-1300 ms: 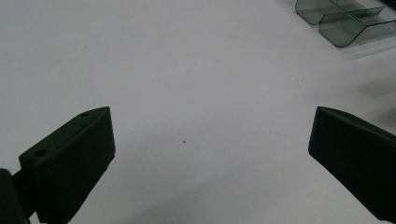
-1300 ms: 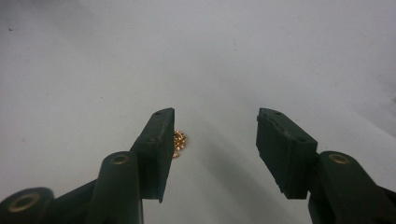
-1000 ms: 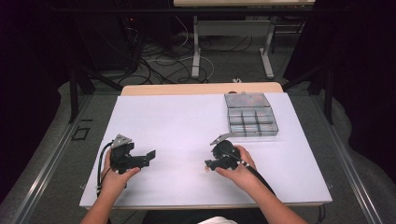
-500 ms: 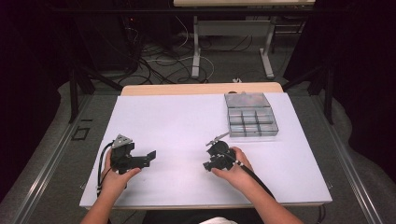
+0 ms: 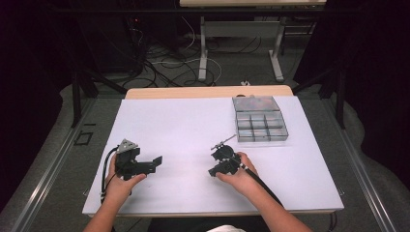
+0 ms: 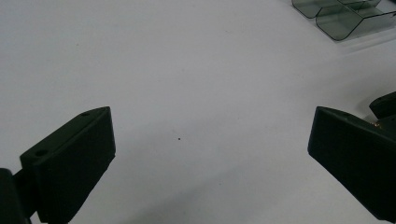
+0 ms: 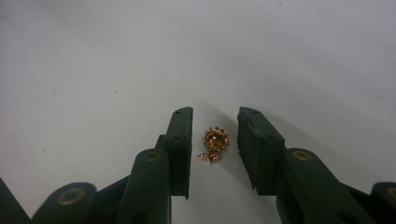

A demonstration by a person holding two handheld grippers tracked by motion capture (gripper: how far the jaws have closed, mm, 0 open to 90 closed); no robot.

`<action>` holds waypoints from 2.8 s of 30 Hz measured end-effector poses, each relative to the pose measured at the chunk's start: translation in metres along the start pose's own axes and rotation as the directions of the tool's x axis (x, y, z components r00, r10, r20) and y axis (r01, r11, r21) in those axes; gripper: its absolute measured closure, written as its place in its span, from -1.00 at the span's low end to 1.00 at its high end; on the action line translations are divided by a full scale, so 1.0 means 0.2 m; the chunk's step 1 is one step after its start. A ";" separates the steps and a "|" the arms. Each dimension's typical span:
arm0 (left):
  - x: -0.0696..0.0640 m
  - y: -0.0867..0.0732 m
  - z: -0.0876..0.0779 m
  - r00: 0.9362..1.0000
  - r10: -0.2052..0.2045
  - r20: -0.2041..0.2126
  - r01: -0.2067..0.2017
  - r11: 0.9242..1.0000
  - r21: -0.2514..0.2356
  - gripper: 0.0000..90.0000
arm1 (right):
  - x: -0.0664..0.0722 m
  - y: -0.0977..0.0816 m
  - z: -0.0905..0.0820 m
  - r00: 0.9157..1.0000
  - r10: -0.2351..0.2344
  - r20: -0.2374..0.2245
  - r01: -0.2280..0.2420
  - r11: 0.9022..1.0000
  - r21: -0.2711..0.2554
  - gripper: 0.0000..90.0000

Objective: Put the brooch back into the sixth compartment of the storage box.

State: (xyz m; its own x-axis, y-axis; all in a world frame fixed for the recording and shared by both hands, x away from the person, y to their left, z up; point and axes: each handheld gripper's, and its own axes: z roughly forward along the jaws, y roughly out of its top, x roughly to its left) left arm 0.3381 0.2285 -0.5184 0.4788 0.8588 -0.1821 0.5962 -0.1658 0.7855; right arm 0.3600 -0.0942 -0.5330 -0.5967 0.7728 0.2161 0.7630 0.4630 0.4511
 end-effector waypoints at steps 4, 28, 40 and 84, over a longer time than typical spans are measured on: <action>0.00 0.00 0.00 1.000 0.002 0.000 -0.002 1.000 0.003 -0.97 | 0.00 0.00 0.02 1.000 -0.001 -0.014 0.000 1.000 -0.031 0.49; 0.01 0.00 0.00 1.000 -0.004 0.002 0.004 1.000 0.010 -0.97 | 0.02 0.00 0.02 0.998 -0.055 0.035 0.054 0.997 0.048 0.73; 0.01 0.00 0.00 1.000 -0.005 0.000 0.005 1.000 0.005 -0.97 | 0.01 0.01 0.02 0.998 -0.064 0.017 0.063 0.997 0.049 0.75; 0.01 0.00 0.00 1.000 -0.005 -0.009 0.005 1.000 -0.005 -0.97 | -0.10 0.05 -0.03 0.998 0.003 -0.059 -0.012 0.987 -0.158 0.75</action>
State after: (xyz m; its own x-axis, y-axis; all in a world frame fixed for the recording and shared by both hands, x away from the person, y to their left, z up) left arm 0.3394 0.2294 -0.5194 0.4703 0.8638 -0.1808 0.5955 -0.1594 0.7874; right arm 0.3778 -0.1076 -0.5270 -0.6080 0.7472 0.2684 0.7215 0.3790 0.5794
